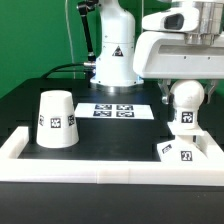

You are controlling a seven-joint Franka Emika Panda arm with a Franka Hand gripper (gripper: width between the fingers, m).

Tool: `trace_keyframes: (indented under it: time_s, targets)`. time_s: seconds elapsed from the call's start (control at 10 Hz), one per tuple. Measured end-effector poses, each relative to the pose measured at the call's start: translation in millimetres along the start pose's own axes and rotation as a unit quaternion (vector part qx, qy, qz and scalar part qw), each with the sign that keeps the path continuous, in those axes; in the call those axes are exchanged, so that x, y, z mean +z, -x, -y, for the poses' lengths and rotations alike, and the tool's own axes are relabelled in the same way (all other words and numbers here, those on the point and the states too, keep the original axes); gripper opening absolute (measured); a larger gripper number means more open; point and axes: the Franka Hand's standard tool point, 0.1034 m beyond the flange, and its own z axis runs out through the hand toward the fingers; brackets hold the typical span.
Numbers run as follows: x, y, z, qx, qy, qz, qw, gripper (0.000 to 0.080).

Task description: Assemble lamp

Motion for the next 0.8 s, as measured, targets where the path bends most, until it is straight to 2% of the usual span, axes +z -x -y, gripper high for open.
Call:
trace_keyframes:
  time_s: [0.3,0.5,0.6,0.8]
  targets:
    - [-0.7,0.5,0.6,0.191,-0.008,0.005,0.981,0.0576]
    - [-0.1,3.2,1.7,0.319,-0.012,0.018,0.947,0.0576]
    - [0.1,3.7,2.4,0.378,-0.018,0.023,0.925,0.0576]
    - [0.2,3.8,2.5,0.436,-0.024,0.026,0.899,0.0576]
